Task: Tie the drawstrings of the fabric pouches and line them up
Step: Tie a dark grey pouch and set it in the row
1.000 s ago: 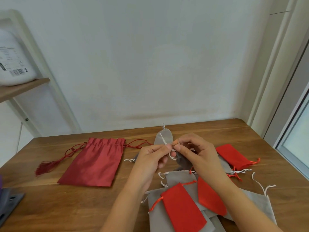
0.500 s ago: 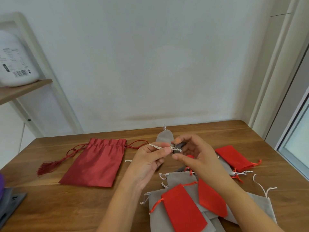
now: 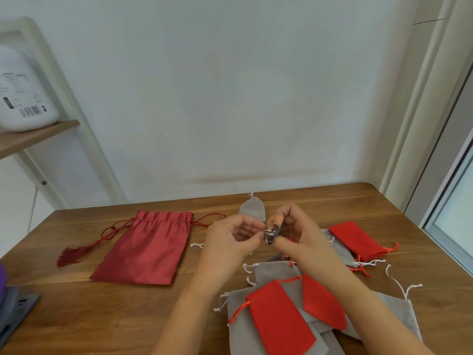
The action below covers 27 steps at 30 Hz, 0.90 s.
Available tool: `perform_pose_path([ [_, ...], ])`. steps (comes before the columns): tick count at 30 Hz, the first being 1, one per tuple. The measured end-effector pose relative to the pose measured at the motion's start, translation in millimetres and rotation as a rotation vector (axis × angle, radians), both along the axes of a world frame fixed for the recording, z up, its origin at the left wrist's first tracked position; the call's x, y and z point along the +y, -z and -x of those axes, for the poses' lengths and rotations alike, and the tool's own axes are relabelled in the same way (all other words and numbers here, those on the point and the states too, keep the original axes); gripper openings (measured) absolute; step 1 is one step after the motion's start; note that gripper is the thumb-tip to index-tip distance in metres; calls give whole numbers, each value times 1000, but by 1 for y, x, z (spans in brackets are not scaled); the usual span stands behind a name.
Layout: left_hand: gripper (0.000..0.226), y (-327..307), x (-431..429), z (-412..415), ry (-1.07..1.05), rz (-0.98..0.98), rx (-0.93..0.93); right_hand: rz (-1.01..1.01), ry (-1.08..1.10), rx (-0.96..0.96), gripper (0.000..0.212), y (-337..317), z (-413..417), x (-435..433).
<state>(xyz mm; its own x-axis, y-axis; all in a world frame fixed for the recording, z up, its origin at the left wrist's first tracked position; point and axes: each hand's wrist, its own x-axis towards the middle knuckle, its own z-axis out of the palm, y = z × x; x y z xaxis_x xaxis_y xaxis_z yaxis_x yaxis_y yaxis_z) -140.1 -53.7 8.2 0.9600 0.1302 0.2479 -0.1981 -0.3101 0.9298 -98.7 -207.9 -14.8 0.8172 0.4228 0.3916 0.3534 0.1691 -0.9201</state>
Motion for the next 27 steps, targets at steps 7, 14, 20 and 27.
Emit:
perform_pose_path([
  [7, 22, 6, -5, 0, -103, -133, -36, -54, -36, 2, 24, 1, 1, 0],
  [14, 22, 5, -14, 1, -167, 104, -162, -113, -71, 7, 14, -3, 2, -2],
  [20, 27, 8, -11, 3, -128, -113, -321, -67, 8, 60, 23, -2, -6, -3],
  [27, 30, 11, -11, 0, -216, -106, -341, 20, 114, -99, 24, 0, -5, -6],
])
